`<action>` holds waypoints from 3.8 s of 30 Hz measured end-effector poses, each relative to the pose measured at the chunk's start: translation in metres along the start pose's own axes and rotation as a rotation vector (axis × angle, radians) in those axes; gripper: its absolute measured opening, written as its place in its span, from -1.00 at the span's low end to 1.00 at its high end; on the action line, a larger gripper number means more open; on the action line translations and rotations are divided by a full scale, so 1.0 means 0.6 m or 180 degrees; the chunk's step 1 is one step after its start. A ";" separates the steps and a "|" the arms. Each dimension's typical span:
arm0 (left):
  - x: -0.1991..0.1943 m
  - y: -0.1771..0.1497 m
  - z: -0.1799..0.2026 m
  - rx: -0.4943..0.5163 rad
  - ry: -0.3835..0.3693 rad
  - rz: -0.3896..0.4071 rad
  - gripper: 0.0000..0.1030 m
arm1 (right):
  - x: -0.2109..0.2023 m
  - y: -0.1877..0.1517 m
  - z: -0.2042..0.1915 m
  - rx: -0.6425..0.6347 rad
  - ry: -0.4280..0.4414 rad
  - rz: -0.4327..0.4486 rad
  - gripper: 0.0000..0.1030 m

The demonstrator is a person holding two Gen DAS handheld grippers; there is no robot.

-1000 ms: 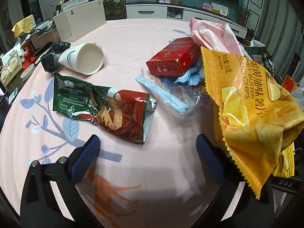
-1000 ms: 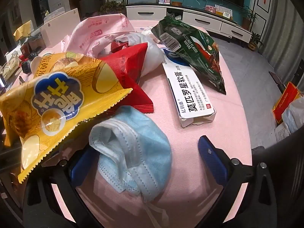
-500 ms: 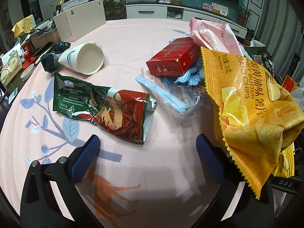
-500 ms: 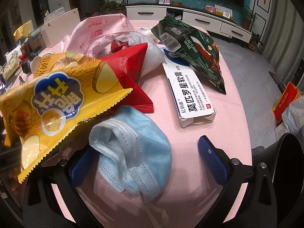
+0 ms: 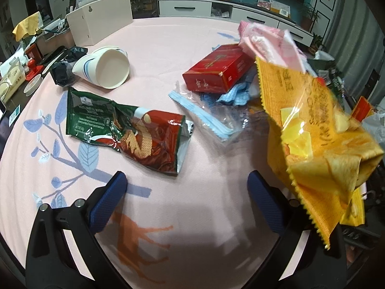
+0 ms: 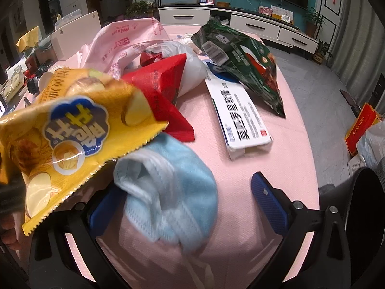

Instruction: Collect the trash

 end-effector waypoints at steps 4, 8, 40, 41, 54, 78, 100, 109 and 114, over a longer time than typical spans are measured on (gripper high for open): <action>-0.053 0.017 0.005 0.0050 -0.0025 0.0227 0.95 | -0.024 -0.009 0.006 0.0085 0.0186 -0.0158 0.95; -0.096 0.026 0.011 0.0056 -0.0086 0.0373 0.95 | -0.089 -0.003 0.020 0.0139 0.0321 0.0148 0.95; -0.224 0.035 -0.042 -0.0216 -0.0241 0.0858 0.95 | -0.213 0.019 0.025 0.0527 0.0475 0.0650 0.93; -0.223 0.035 -0.043 -0.0227 -0.0272 0.0845 0.95 | -0.215 0.021 0.026 0.0538 0.0474 0.0652 0.93; -0.163 0.049 -0.130 -0.0559 -0.0532 0.0640 0.89 | -0.182 0.045 0.022 0.0819 0.0624 0.0216 0.49; -0.006 0.073 -0.152 -0.1281 -0.0831 0.0190 -0.66 | -0.099 0.046 -0.068 0.0303 0.0578 -0.0068 -0.65; -0.219 0.048 0.191 -0.0022 -0.2223 0.0732 -0.67 | -0.320 -0.021 0.299 0.1827 0.0183 0.1103 -0.75; -0.129 0.019 0.408 0.0443 -0.2550 0.0170 -0.66 | -0.287 -0.089 0.438 0.2448 -0.0094 0.0936 -0.74; -0.073 -0.010 0.489 0.0612 -0.2547 -0.0106 -0.65 | -0.271 -0.118 0.469 0.2609 -0.0086 0.0837 -0.74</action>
Point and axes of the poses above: each gripper's, at about its wrist camera, not at the fingertips, and x roughly the way its jaws point, z to its right, y to its top, the point moved 4 cm from there along x, roughly the way its jaws point, and after that the axes turned 13 degrees about -y, right-handed, at the moved point
